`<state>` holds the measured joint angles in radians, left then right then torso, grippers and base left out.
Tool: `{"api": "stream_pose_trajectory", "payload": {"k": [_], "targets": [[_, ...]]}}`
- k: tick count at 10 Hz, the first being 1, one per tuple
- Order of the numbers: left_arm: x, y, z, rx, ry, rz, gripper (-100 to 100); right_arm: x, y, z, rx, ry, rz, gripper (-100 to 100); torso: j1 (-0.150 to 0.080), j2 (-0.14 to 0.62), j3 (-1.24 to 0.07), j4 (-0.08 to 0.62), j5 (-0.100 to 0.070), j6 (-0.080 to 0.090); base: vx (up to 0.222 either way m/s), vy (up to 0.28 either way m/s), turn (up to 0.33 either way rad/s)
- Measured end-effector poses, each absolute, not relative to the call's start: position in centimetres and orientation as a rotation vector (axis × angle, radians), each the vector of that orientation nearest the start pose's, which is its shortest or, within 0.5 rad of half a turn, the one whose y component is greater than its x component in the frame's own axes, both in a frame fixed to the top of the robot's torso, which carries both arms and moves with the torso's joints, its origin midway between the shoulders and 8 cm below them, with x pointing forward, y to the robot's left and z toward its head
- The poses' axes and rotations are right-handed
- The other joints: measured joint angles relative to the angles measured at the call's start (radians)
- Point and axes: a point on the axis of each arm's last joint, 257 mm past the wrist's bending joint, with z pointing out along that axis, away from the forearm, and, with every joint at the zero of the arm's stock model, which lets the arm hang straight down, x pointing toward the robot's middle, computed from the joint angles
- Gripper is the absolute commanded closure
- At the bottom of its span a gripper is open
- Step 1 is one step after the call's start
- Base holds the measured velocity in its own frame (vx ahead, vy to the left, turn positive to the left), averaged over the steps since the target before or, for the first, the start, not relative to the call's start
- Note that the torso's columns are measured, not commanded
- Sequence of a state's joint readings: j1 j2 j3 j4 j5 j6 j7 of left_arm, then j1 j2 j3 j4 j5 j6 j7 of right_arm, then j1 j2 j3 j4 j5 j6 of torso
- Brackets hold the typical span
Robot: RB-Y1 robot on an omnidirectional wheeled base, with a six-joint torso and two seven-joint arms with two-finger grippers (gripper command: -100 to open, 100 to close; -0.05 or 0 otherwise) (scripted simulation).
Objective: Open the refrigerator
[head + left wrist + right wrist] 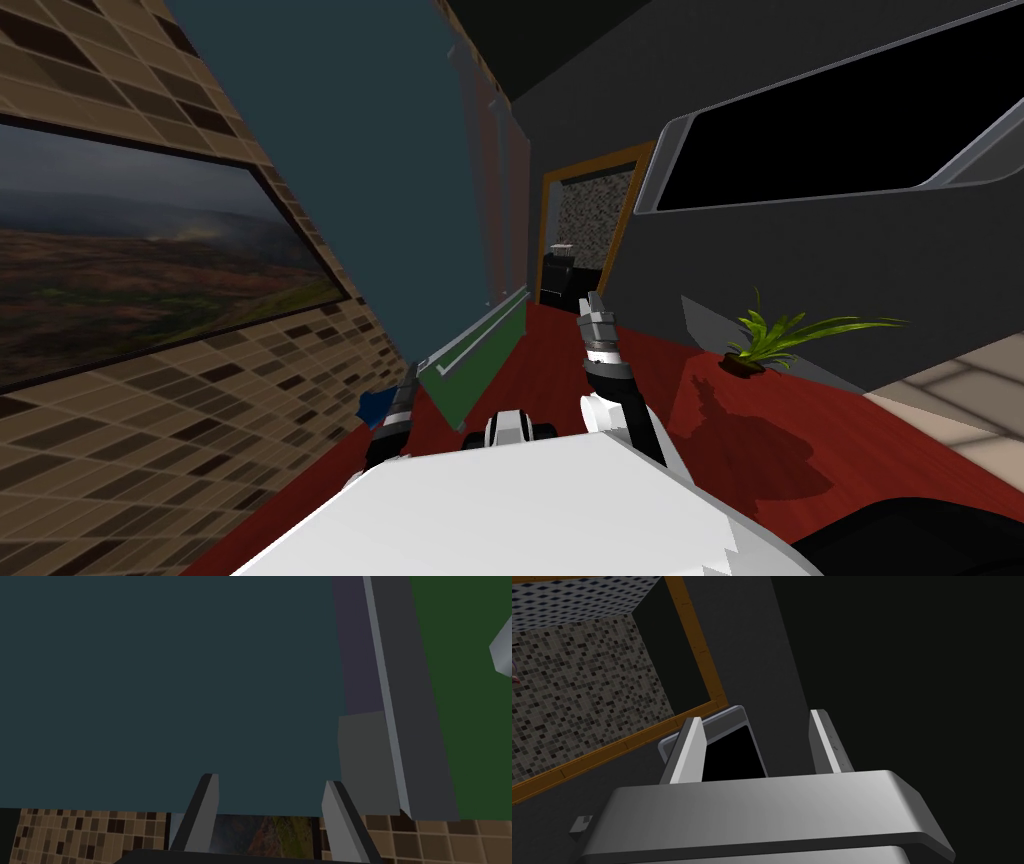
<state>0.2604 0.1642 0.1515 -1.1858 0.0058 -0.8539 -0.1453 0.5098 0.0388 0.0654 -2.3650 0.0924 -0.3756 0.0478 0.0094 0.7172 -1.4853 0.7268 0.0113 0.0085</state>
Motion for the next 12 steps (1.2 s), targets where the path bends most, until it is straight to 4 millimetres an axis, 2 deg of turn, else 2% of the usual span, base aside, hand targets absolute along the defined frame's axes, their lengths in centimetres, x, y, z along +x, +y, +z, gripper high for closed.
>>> {"api": "stream_pose_trajectory", "payload": {"k": [4,7,12], "targets": [[37.9,37.7,-33.4,-0.942,1.117,-0.877,-100,35.0,-25.5,3.6,0.657,0.676,1.244,0,0.000,0.001,0.001,0.002,-0.002,-0.001,0.036,-0.038,-0.003],[37.2,37.0,-36.6,-1.006,1.157,-0.864,-100,35.0,-25.5,3.6,0.657,0.676,1.244,0,-0.009,0.020,0.009,0.011,-0.011,-0.008,0.049,-0.028,-0.002],[35.9,35.3,-40.7,-1.103,1.198,-0.853,-100,35.0,-25.5,3.6,0.657,0.676,1.244,0,-0.009,0.021,0.010,0.011,-0.011,-0.009,0.026,-0.029,0.006]]}}
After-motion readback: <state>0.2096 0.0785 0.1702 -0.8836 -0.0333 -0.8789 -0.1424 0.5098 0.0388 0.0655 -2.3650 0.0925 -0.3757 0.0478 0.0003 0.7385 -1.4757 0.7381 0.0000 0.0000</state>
